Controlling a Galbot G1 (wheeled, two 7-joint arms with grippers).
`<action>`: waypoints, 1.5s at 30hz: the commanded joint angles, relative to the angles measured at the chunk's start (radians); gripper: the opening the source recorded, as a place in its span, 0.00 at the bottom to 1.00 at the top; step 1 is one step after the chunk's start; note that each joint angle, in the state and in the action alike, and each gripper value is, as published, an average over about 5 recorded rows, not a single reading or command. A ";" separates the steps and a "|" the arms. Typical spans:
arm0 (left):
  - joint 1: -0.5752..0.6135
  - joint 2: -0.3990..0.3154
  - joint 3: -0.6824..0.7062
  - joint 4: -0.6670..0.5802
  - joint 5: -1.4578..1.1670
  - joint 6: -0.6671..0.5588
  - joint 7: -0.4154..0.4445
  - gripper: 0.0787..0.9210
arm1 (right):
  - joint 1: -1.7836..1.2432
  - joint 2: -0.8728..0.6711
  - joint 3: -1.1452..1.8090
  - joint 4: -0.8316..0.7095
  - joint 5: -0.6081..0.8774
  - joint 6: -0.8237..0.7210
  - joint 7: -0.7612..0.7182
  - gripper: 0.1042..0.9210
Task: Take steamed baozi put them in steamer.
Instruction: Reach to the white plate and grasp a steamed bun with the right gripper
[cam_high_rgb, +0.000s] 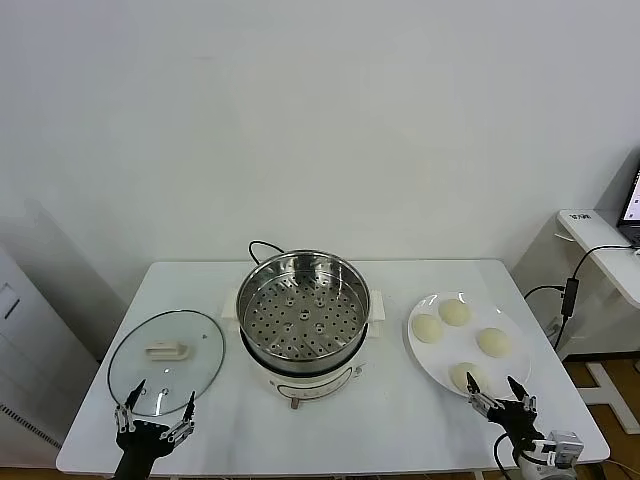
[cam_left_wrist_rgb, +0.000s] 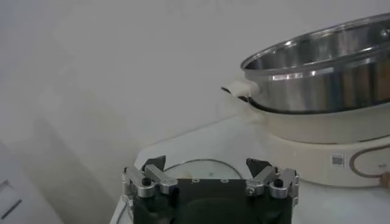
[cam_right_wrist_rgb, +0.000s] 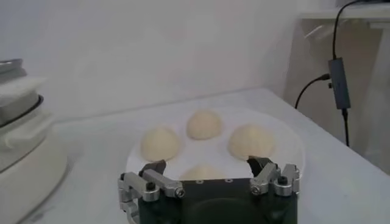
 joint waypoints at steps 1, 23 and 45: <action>0.002 0.000 -0.001 0.001 -0.003 -0.005 0.003 0.88 | 0.007 -0.009 -0.006 0.002 0.017 -0.014 0.011 0.88; -0.011 0.022 -0.006 -0.003 -0.039 -0.014 -0.001 0.88 | 0.755 -0.785 -0.274 -0.524 -0.526 0.163 -0.961 0.88; -0.002 0.015 -0.006 -0.026 -0.034 -0.006 -0.004 0.88 | 1.498 -0.480 -1.138 -0.940 -0.814 0.166 -1.054 0.88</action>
